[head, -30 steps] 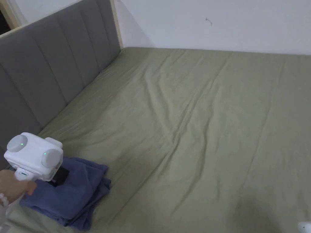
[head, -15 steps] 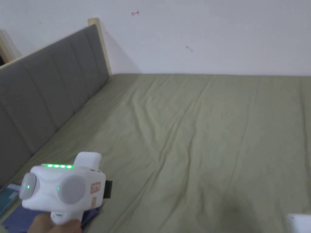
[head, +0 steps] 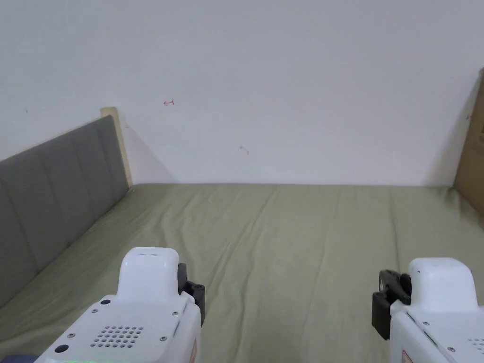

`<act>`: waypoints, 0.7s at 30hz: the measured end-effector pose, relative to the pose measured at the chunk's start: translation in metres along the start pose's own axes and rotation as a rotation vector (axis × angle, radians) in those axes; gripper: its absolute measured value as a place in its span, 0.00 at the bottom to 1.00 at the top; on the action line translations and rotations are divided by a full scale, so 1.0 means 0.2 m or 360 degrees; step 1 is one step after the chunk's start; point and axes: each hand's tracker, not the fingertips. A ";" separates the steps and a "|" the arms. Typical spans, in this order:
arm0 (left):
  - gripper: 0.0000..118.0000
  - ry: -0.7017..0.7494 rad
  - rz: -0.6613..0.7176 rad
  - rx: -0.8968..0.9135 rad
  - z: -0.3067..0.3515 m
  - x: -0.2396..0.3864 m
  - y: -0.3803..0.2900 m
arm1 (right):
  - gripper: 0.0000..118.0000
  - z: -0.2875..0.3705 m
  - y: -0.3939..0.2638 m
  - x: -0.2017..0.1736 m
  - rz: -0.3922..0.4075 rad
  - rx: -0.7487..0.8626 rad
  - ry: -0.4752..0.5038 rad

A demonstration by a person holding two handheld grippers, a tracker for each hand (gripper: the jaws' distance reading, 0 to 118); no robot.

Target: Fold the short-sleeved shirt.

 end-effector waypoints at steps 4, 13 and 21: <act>0.00 -0.0008 0.0025 0.0115 0.07 0.03 0.06 | 0.01 0.12 0.08 -0.02 0.0028 0.0135 -0.0089; 0.00 -0.0001 0.0042 0.0190 0.15 0.06 0.05 | 0.02 0.20 0.10 0.02 -0.0015 0.0174 -0.0169; 1.00 -0.0028 0.0062 0.0222 0.17 0.07 0.04 | 0.93 0.21 0.09 0.05 -0.0075 0.0187 -0.0184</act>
